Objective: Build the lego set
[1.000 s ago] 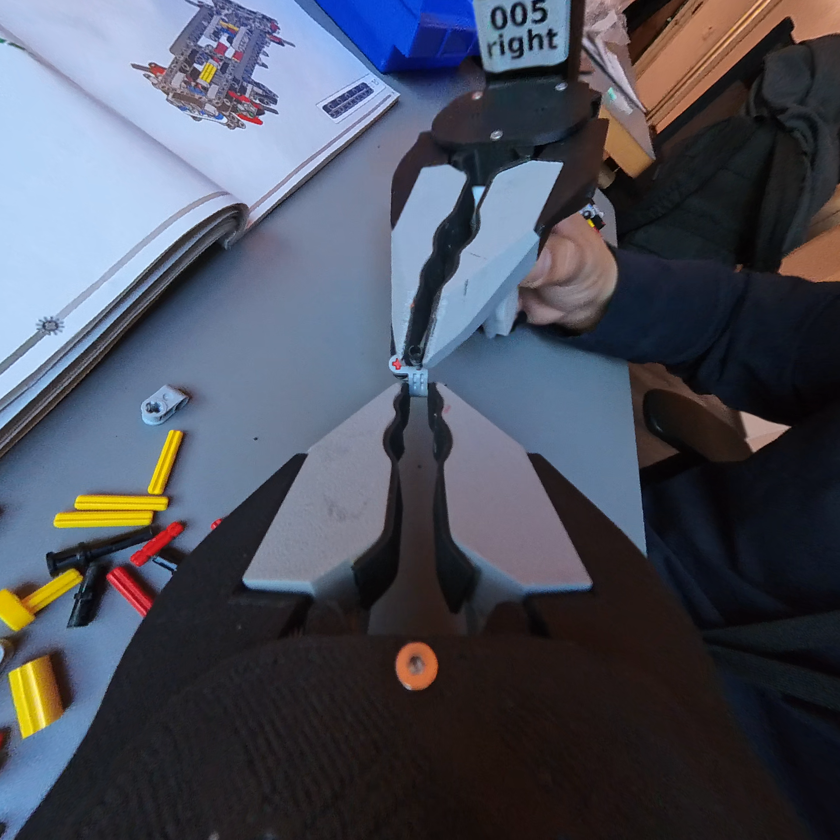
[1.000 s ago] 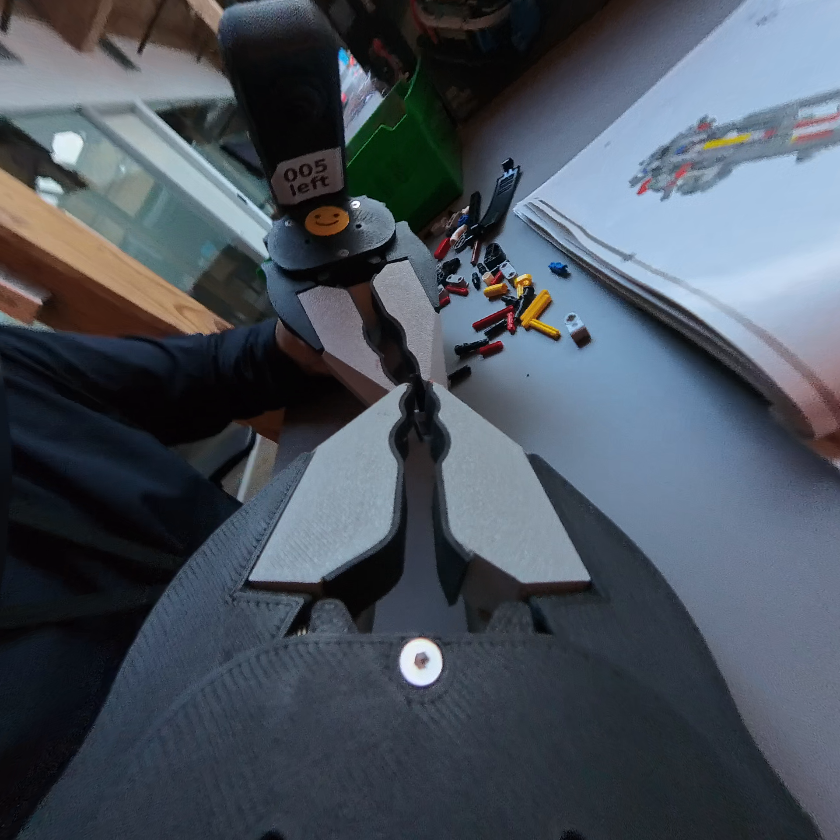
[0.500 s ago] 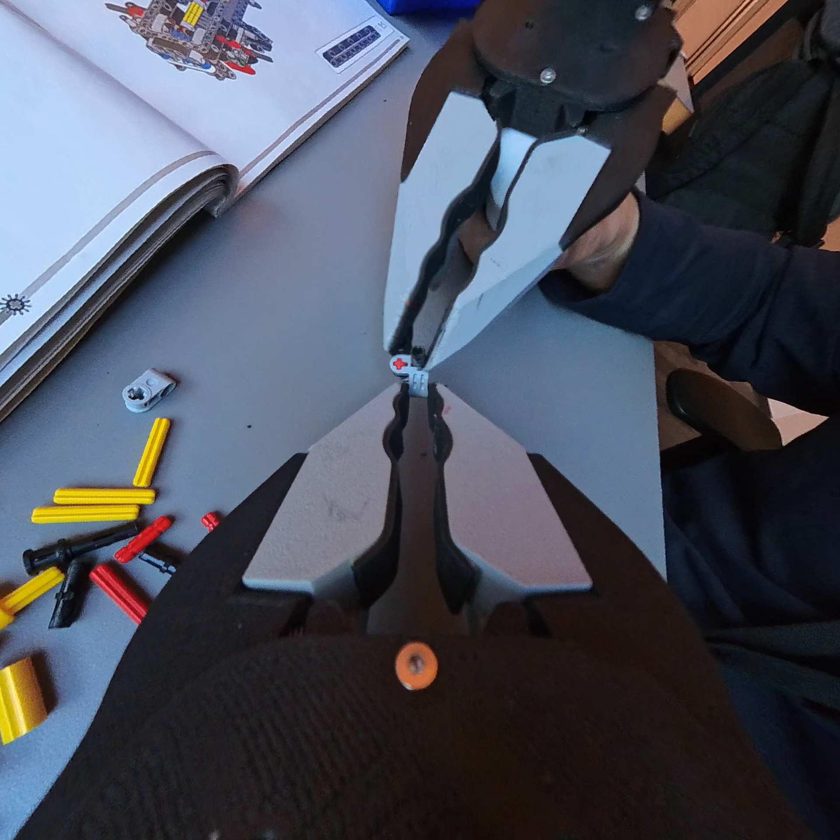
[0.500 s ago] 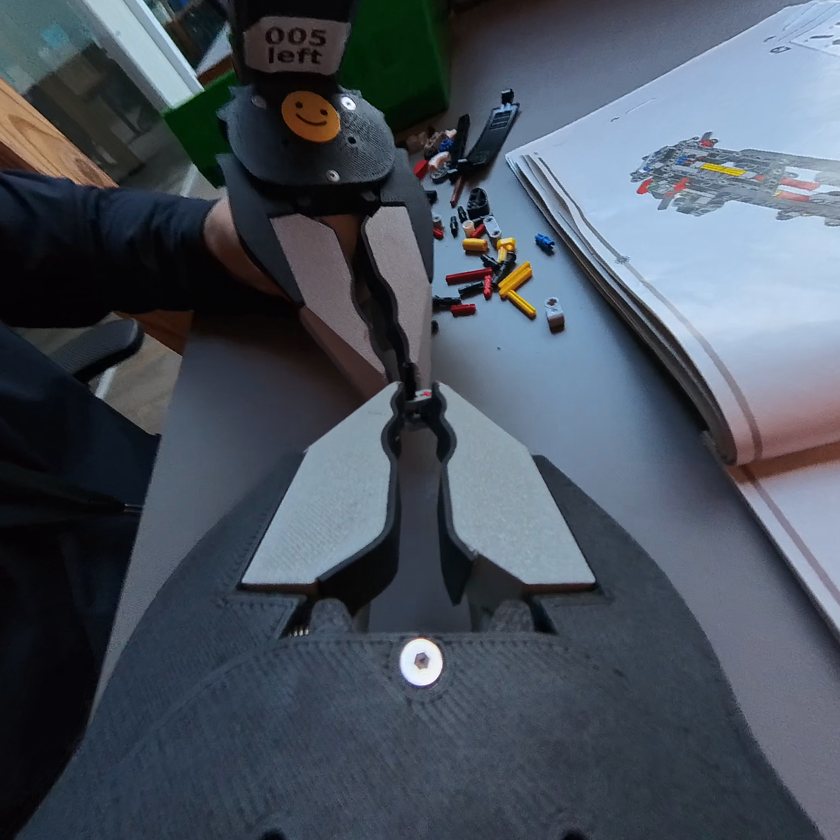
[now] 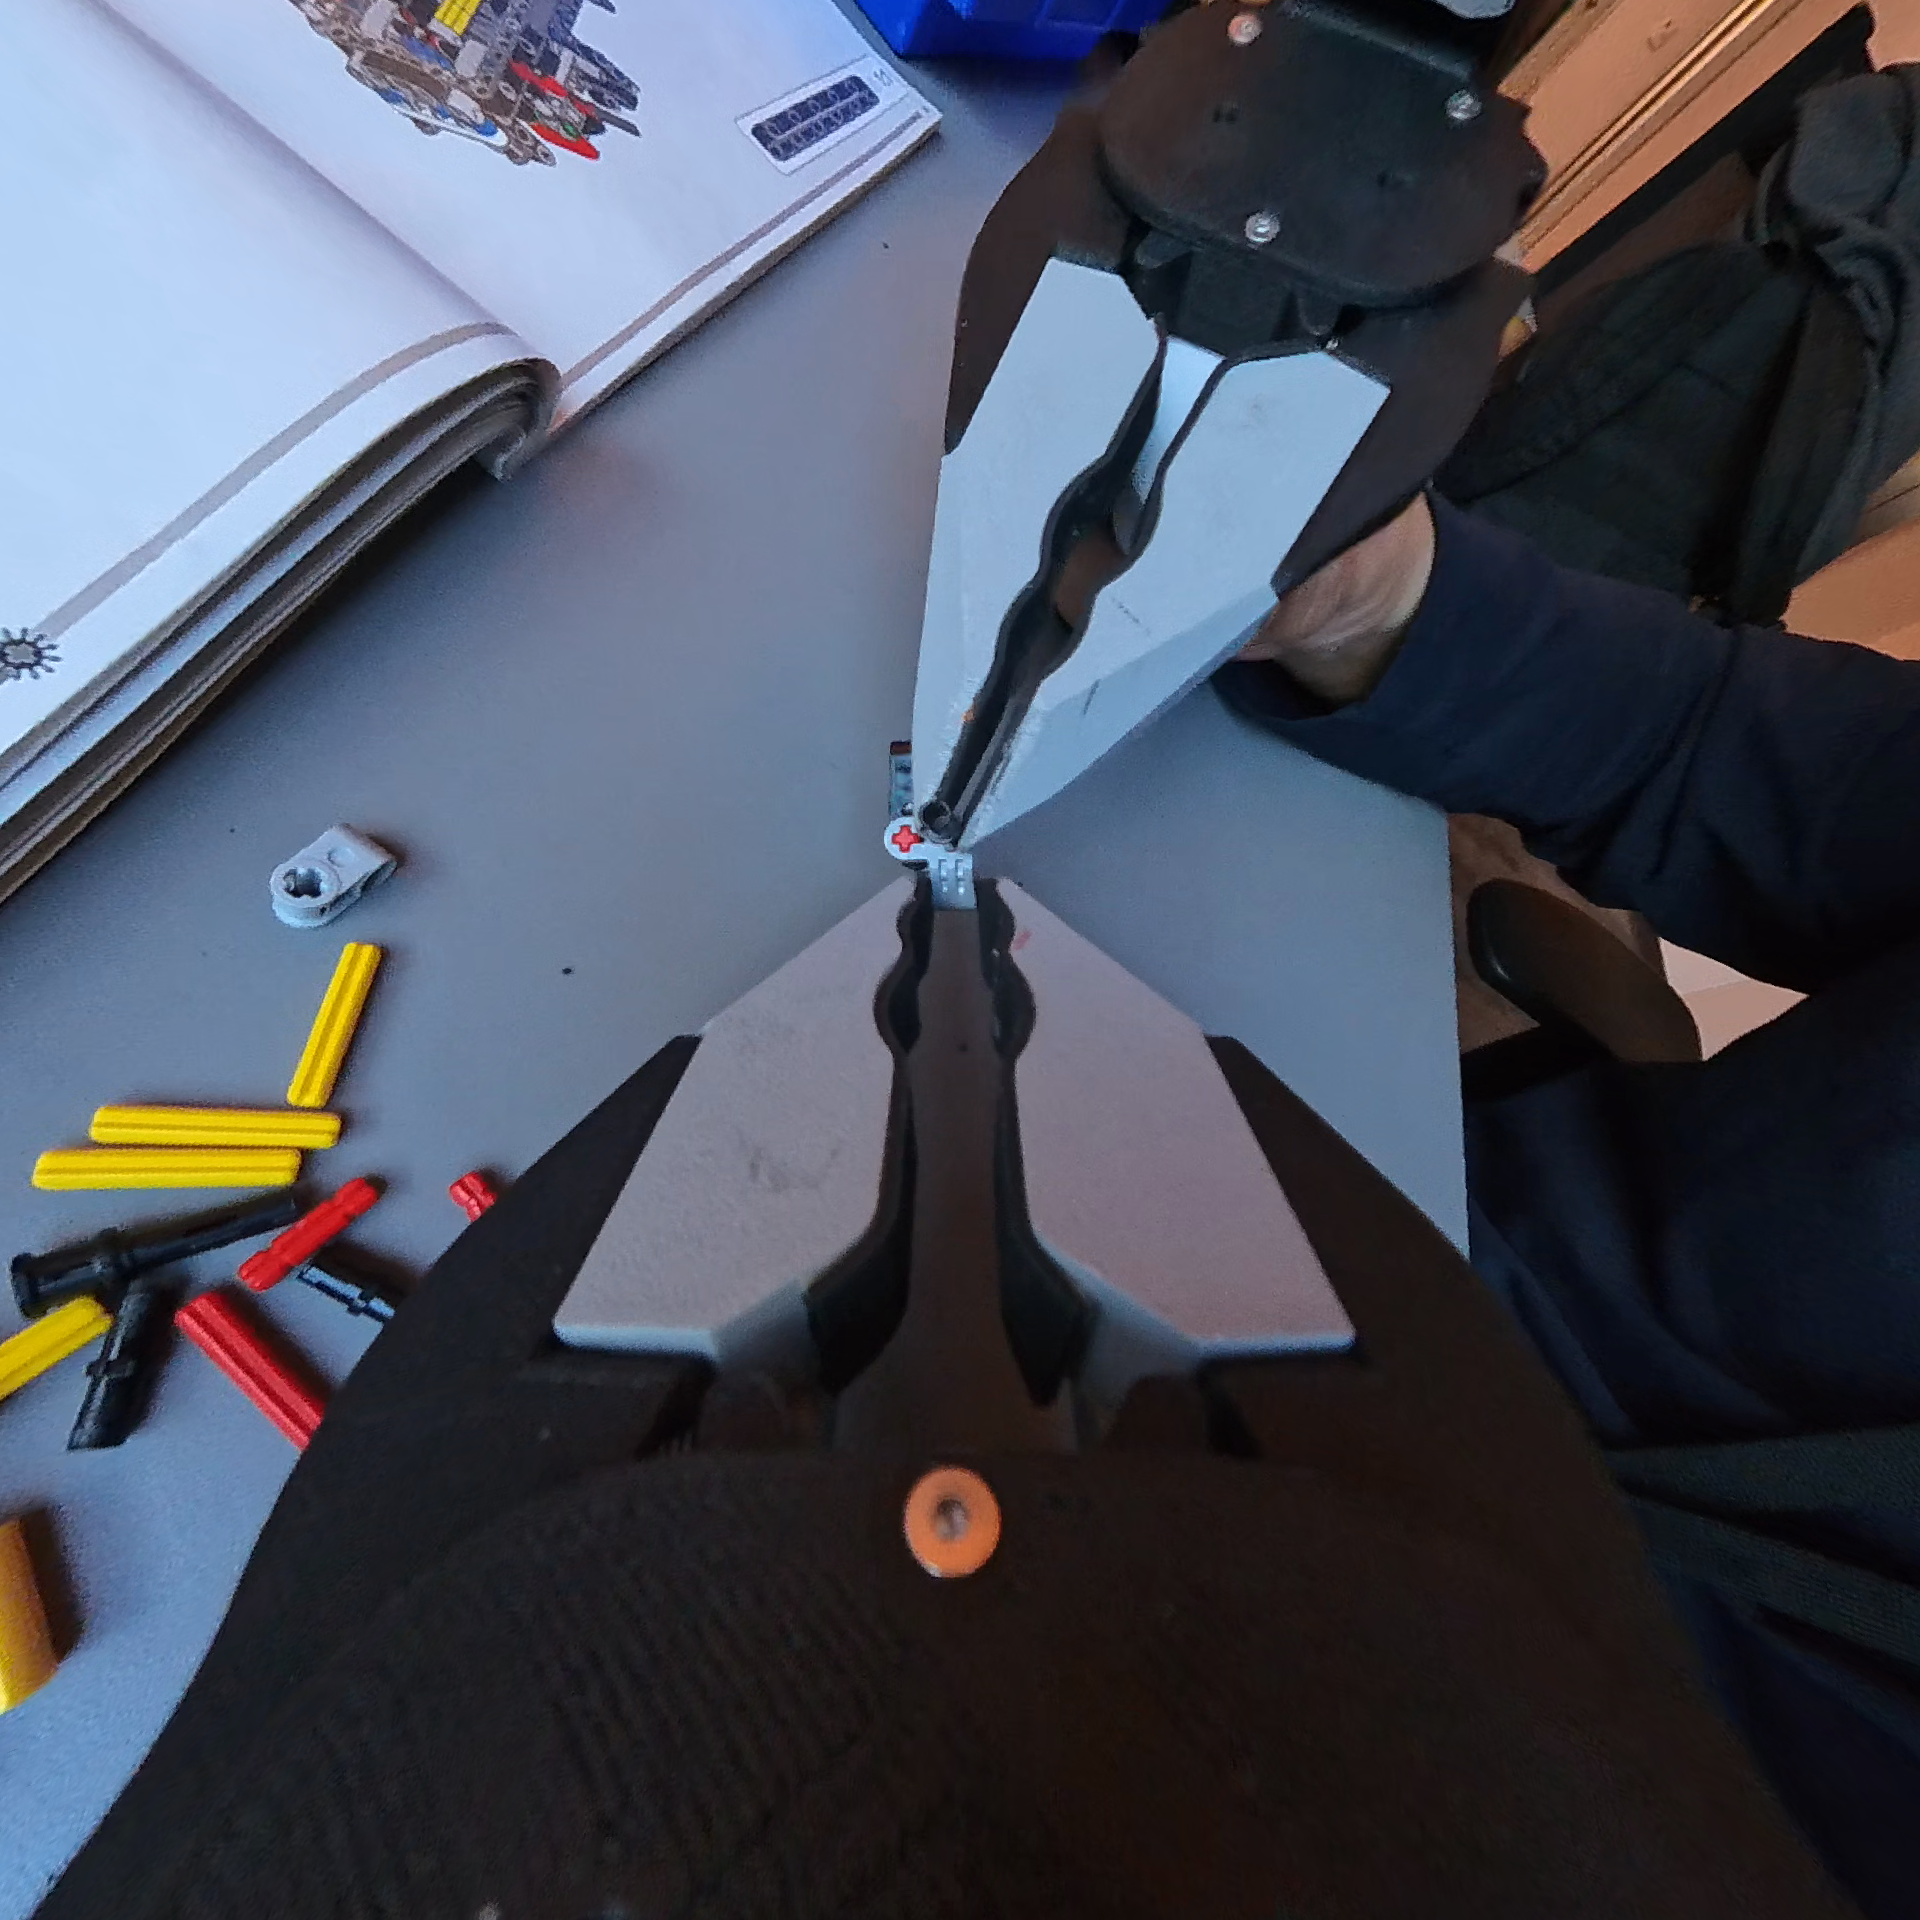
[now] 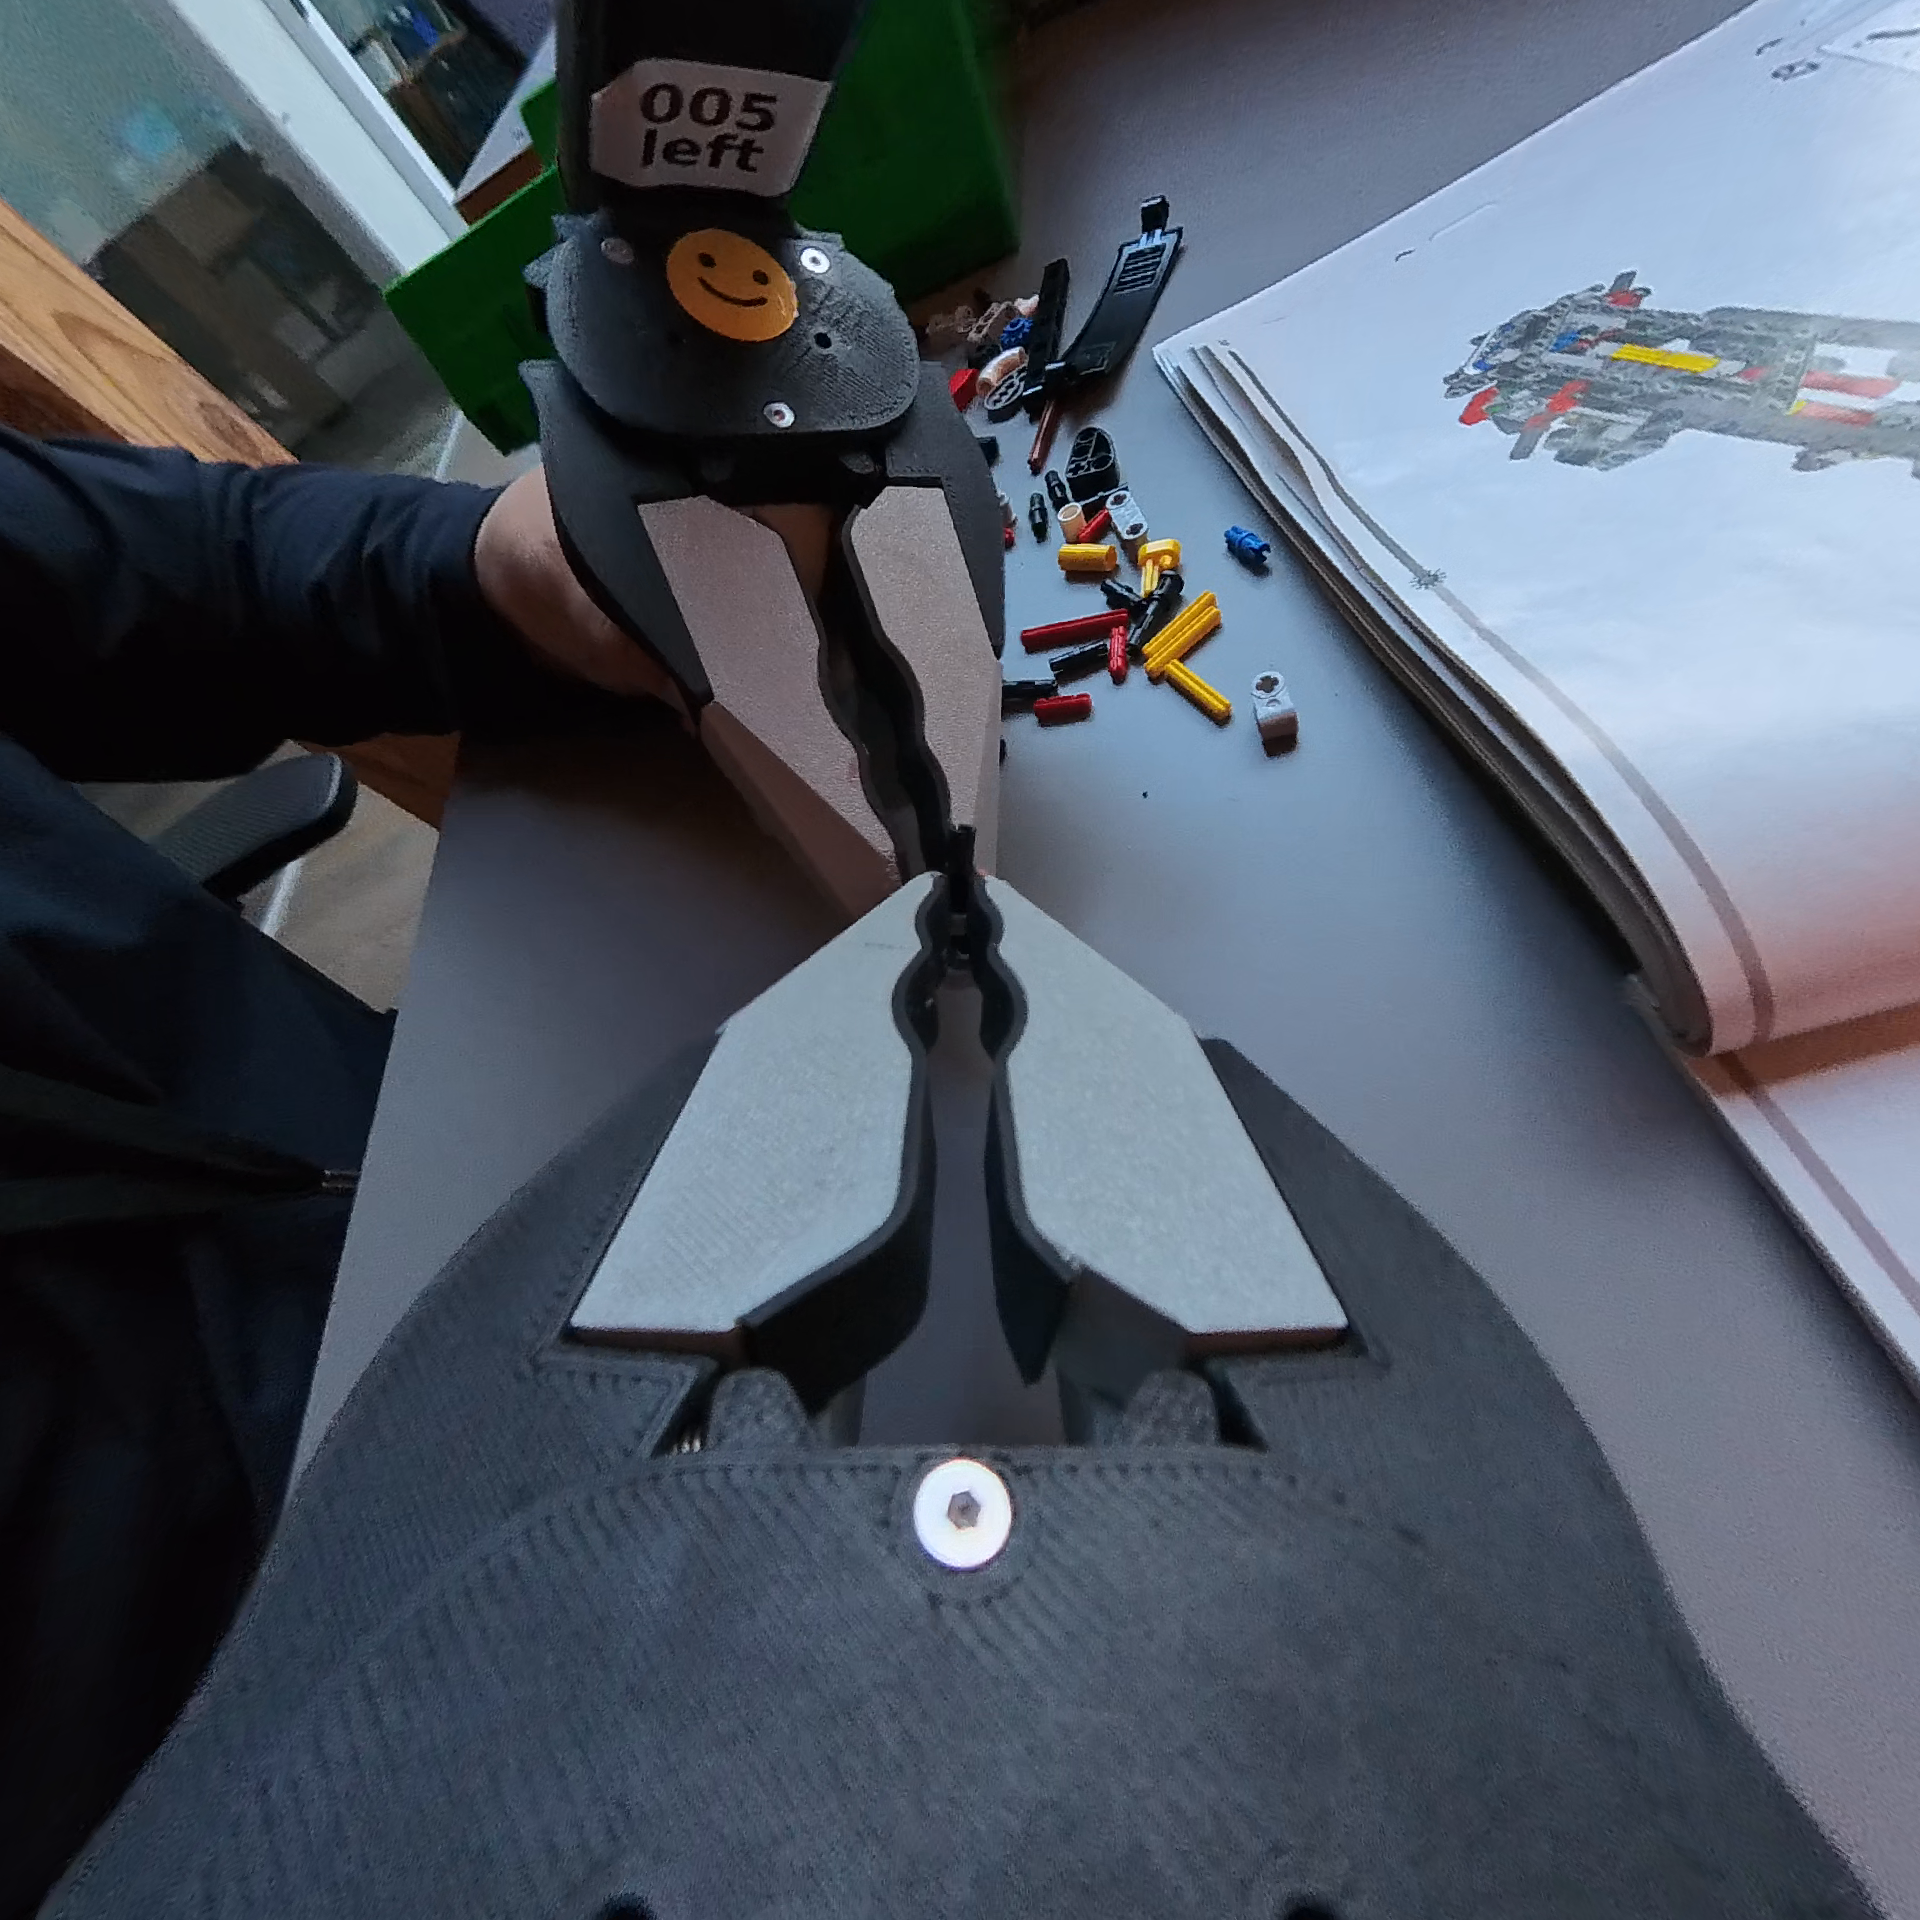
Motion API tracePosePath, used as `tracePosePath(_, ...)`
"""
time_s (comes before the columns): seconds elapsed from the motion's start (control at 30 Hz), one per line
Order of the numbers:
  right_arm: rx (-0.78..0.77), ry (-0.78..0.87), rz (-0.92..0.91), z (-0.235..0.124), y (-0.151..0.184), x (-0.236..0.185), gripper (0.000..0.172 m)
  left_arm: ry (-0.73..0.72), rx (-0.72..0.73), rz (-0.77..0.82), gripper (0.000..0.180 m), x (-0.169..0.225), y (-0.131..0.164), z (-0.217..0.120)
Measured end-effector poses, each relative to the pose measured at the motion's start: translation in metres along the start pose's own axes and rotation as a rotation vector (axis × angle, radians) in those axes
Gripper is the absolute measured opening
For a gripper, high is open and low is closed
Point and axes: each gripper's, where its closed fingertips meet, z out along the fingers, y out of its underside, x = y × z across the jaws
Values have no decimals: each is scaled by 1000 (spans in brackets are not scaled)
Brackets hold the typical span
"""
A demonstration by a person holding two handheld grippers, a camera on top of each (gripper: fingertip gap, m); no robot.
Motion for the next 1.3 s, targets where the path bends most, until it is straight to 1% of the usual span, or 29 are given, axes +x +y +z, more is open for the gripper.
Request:
tracePosePath(0.13,24,-15,31,-1,-3,0,0,-21,17,27,6,0,-3,-1)
tracePosePath(0.37,-17,14,-59,2,1,-3,0,-55,-39,68,6,-1,4,0)
tracePosePath(0.6,-35,34,-110,2,3,-3,2,-73,-50,74,6,-2,6,1)
tracePosePath(0.7,-39,65,-119,3,4,0,0,-89,-49,68,6,-5,6,1)
tracePosePath(0.8,-75,88,-120,6,8,3,0,-93,-71,51,6,-8,10,4)
tracePosePath(0.87,-65,90,-106,6,7,4,0,-91,-51,49,7,-7,7,3)
tracePosePath(1.03,-24,32,-1,4,2,3,0,-85,-21,46,7,-5,2,2)
tracePosePath(1.1,-22,23,21,4,2,3,0,-83,-29,52,7,-6,3,2)
tracePosePath(1.3,-62,16,51,8,7,3,0,-27,-81,-1,6,-6,10,3)
